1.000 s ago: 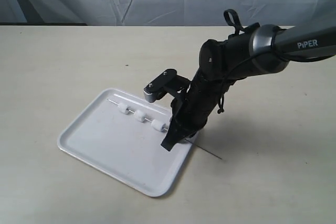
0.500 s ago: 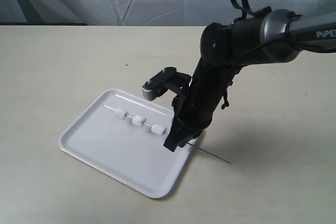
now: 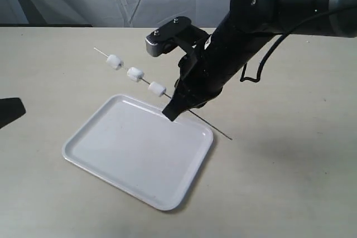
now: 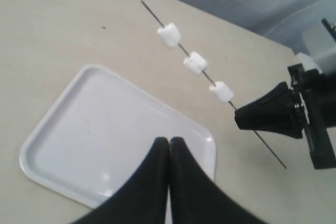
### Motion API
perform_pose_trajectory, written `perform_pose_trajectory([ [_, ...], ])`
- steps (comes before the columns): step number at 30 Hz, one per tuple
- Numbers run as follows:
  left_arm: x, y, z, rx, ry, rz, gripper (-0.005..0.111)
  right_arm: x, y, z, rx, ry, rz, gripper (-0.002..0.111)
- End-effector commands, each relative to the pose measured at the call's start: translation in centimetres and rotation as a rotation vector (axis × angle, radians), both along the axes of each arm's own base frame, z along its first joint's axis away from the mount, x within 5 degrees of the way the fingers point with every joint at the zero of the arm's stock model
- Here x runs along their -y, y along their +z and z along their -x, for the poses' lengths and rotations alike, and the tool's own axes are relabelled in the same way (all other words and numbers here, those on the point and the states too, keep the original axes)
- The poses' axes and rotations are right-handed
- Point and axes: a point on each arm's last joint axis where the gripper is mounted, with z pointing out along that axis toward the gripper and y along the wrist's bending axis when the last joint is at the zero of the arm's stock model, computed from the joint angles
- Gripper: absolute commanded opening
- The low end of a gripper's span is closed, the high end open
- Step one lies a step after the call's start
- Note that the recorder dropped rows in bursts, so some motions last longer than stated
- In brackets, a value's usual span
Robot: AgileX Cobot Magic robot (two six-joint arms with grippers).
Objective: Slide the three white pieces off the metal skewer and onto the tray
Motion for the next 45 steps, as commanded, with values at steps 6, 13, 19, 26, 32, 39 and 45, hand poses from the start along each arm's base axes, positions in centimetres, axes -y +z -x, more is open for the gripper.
perform_pose_trajectory([
  [6,1.3,-1.9,-4.6,-0.194,-0.137,0.137,0.0,0.5,0.3,0.6,-0.162,-0.245,0.021,-0.001],
  [13,1.8,-4.7,-7.1,-0.308,-0.187,0.194,0.011,0.4,0.2,1.0,-0.211,-0.305,0.032,-0.001],
  [19,1.9,-6.1,-8.2,-0.31,-0.217,0.184,0.027,-0.3,-1.0,2.7,-0.252,-0.308,0.056,-0.001],
  [26,2.1,-6.7,-9.0,-0.289,-0.231,0.237,0.026,-1.8,-2.6,5.1,-0.272,-0.317,0.058,-0.001],
  [32,2.3,-8.6,-9.6,-0.382,-0.246,0.263,0.026,-3.7,-2.6,7.0,-0.281,-0.326,0.036,-0.001],
  [39,2.3,-9.7,-10.5,-0.365,-0.24,0.291,0.03,-4.6,-2.6,8.2,-0.288,-0.336,0.033,-0.001],
  [45,2.4,-10.0,-11.1,-0.369,-0.259,0.303,0.032,-4.6,-2.6,8.4,-0.32,-0.347,0.043,-0.001],
])
